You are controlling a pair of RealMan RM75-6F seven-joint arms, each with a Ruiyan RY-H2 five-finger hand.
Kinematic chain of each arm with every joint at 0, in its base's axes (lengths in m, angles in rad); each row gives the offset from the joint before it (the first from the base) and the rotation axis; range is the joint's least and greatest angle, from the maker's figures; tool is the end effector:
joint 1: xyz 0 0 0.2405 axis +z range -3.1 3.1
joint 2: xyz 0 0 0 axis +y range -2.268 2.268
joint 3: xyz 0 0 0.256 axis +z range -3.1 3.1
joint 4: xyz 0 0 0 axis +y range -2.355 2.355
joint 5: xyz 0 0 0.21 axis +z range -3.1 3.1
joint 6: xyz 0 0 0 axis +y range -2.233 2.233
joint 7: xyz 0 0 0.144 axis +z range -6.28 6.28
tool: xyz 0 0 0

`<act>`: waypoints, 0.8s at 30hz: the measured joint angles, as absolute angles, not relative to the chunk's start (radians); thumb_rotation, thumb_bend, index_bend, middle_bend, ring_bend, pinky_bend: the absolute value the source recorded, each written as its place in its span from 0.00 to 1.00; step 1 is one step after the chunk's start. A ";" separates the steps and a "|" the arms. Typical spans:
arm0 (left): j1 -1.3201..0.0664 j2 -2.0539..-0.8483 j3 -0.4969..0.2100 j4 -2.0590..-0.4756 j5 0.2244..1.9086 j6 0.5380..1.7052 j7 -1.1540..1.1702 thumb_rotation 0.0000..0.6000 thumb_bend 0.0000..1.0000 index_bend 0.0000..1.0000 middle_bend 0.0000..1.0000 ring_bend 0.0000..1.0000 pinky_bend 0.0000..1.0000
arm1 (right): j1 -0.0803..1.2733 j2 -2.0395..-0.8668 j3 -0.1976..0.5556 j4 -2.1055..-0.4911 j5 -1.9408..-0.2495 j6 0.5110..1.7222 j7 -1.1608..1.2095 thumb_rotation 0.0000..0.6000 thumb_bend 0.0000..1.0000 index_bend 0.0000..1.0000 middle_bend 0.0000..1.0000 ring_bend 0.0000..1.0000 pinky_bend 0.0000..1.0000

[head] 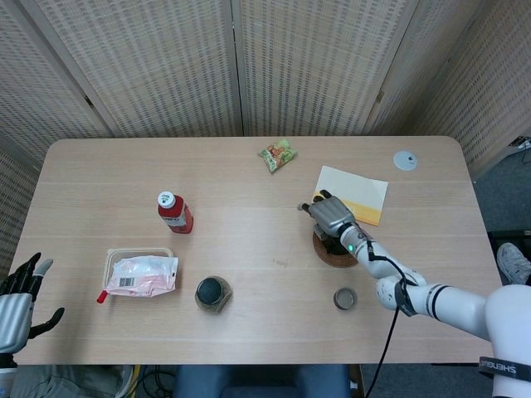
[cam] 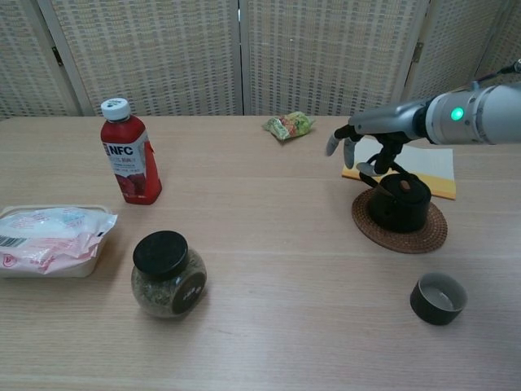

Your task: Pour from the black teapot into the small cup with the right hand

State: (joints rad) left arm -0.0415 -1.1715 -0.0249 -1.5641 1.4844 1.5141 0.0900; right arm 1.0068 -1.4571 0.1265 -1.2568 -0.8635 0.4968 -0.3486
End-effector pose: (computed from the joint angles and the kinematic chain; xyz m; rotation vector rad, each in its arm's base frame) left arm -0.3256 0.1623 0.1478 -1.3719 -0.8688 -0.8023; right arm -0.1553 -0.4147 -0.0093 2.0789 -0.9669 0.5192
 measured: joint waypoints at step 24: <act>-0.040 -1.178 -0.029 -1.552 1.488 1.519 0.083 1.00 0.24 0.09 0.00 0.08 0.13 | 1.011 -1.405 0.072 -1.311 -0.845 0.550 -0.302 1.00 0.56 0.17 0.46 0.17 0.07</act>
